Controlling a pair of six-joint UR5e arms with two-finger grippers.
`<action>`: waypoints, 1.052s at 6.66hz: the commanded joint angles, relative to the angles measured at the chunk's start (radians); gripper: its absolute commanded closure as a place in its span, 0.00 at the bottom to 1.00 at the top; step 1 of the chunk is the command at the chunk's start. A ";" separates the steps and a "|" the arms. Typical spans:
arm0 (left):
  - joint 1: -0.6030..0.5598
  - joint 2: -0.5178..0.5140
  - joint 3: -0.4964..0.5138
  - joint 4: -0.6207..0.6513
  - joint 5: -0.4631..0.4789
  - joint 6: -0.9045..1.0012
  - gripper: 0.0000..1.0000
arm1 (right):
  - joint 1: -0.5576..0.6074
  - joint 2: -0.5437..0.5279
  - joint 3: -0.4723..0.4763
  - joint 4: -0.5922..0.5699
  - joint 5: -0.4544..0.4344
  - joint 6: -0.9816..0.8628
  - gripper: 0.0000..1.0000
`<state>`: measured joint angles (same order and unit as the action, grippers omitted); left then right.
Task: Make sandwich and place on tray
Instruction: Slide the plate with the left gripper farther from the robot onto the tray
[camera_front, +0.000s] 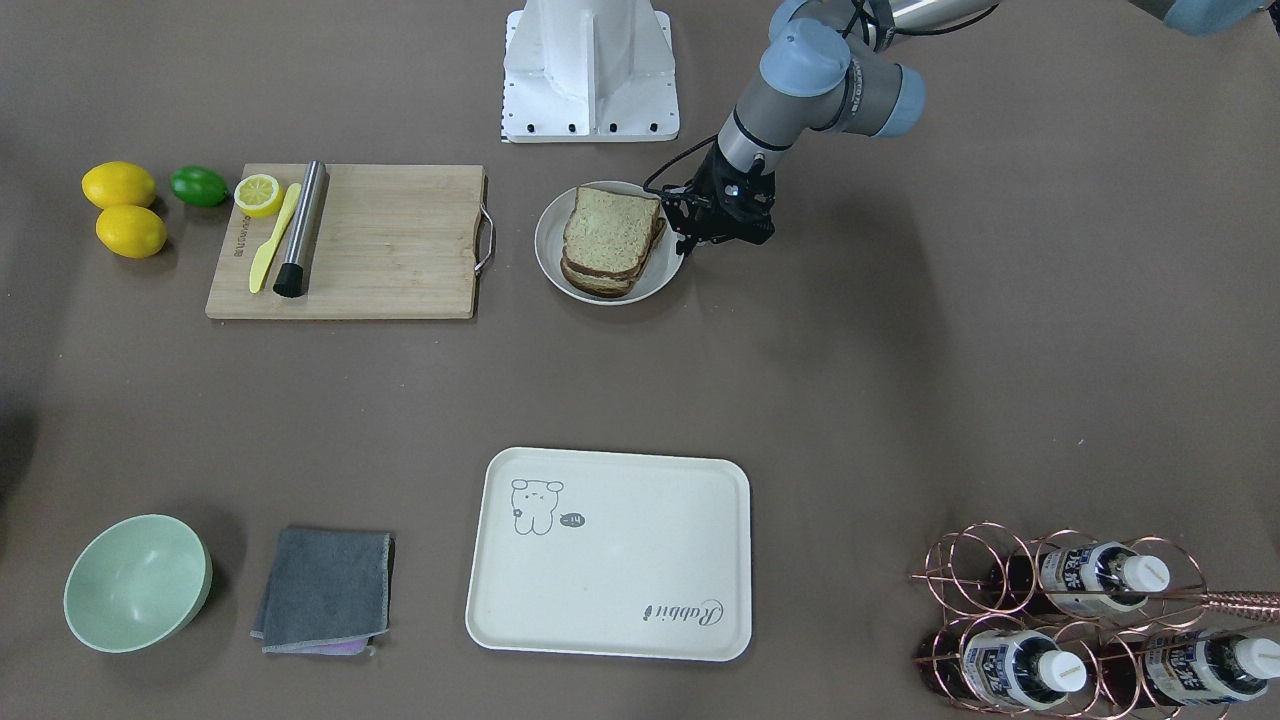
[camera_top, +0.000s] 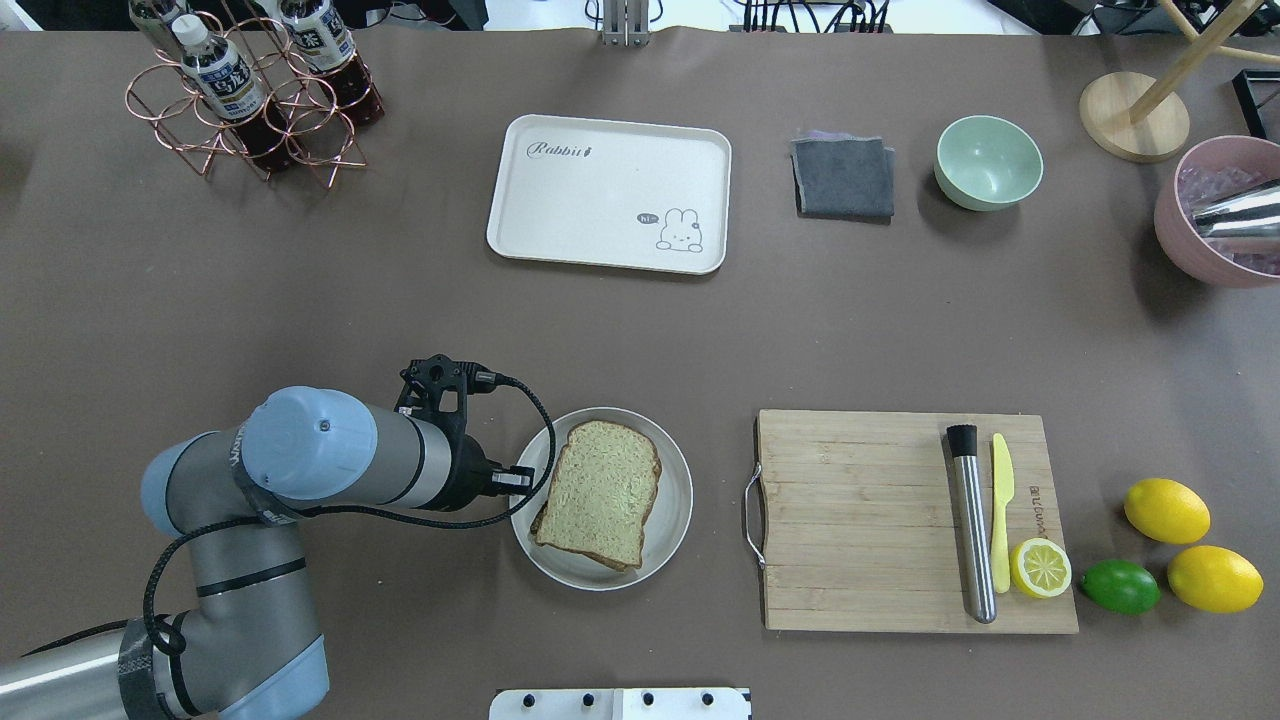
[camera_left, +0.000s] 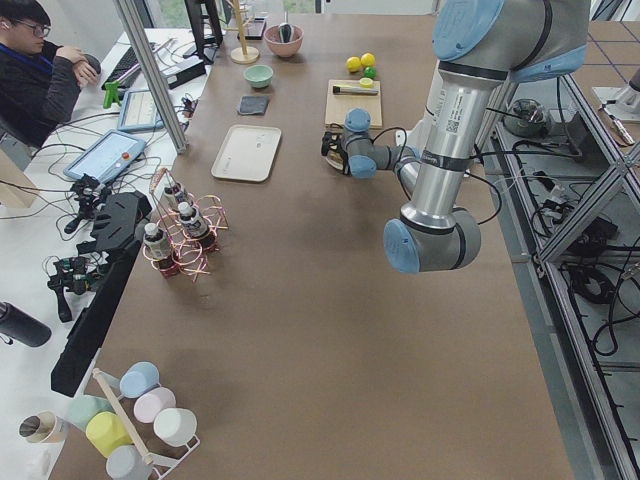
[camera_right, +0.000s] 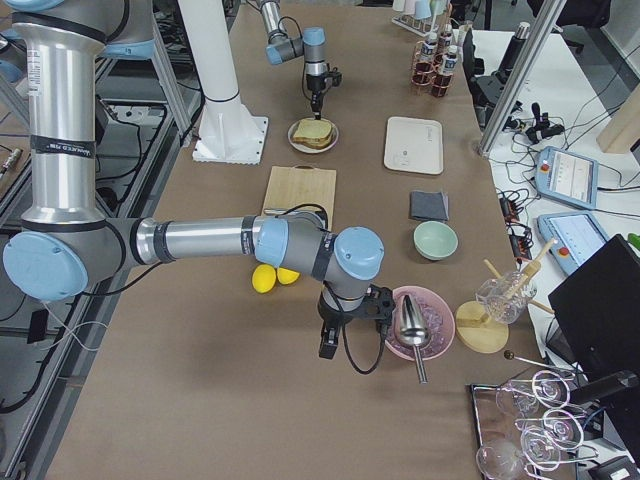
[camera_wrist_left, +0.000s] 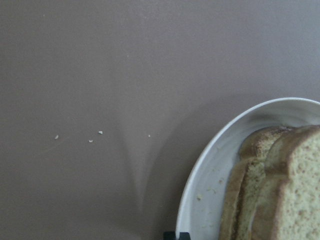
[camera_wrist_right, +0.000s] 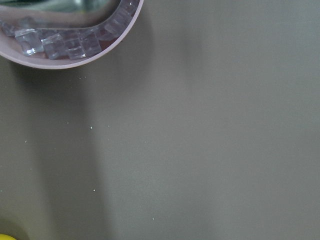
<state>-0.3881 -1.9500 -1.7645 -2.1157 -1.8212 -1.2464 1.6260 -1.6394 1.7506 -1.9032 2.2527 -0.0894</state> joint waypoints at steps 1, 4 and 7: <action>-0.050 -0.029 -0.003 0.014 -0.053 0.001 1.00 | 0.000 0.001 -0.006 0.001 -0.001 -0.001 0.00; -0.240 -0.105 0.063 0.013 -0.239 0.007 1.00 | 0.000 -0.002 -0.005 0.001 -0.001 -0.001 0.00; -0.401 -0.275 0.325 0.003 -0.400 0.025 1.00 | 0.000 -0.002 -0.006 0.001 -0.001 0.000 0.00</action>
<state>-0.7332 -2.1607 -1.5399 -2.1099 -2.1700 -1.2336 1.6260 -1.6407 1.7444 -1.9022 2.2508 -0.0885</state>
